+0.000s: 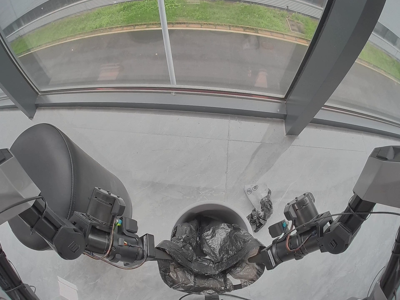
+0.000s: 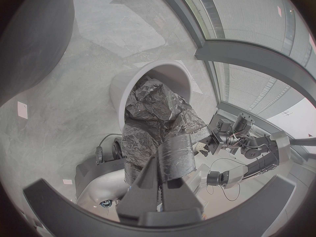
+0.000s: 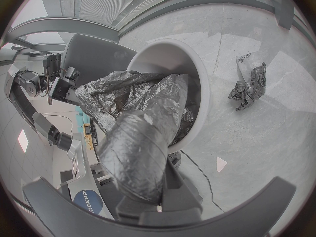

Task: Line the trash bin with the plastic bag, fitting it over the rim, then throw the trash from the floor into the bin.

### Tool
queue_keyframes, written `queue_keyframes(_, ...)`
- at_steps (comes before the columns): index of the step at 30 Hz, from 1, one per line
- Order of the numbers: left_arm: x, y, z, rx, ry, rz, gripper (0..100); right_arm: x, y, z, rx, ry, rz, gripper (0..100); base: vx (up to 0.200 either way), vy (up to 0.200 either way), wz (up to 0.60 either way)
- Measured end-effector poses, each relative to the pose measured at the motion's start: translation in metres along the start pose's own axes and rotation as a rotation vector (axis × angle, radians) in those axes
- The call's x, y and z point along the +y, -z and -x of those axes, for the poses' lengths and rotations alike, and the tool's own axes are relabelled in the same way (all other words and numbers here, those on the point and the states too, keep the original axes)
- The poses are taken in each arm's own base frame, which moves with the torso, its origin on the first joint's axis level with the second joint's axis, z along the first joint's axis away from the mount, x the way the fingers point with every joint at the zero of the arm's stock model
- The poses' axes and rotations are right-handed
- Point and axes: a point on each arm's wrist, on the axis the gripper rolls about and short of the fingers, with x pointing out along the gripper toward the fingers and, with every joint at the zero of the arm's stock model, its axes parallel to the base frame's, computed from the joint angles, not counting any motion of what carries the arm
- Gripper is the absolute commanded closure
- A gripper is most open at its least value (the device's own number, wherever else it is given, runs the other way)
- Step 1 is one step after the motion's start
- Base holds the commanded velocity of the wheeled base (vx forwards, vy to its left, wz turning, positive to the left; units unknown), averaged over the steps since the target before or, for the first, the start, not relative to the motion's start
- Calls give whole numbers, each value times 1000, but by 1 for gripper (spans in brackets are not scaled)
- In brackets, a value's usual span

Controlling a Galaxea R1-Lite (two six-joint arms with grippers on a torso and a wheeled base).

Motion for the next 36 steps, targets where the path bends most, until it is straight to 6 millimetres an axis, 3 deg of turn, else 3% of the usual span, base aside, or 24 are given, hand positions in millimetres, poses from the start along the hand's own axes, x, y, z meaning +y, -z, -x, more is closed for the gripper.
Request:
queue_keyframes(1,0,0,0,0,0,-1,100,0,0,0,0,1,3,0,0,0,0)
queue_keyframes(22,-1,-1,0,-4,4,-5,100,1,-2,2,-43,3,38,0,0,0,0)
queue_keyframes(27,-4,-3,2,-18,15,-15,100,2,-4,6,-96,97,66,0,0,0,0)
queue_keyframes(32,-11,-8,6,-58,42,-42,100,16,-6,5,-152,254,126,0,0,0,0)
queue_keyframes(36,-18,-13,9,-93,66,-57,100,41,-9,-2,-193,255,219,0,0,0,0)
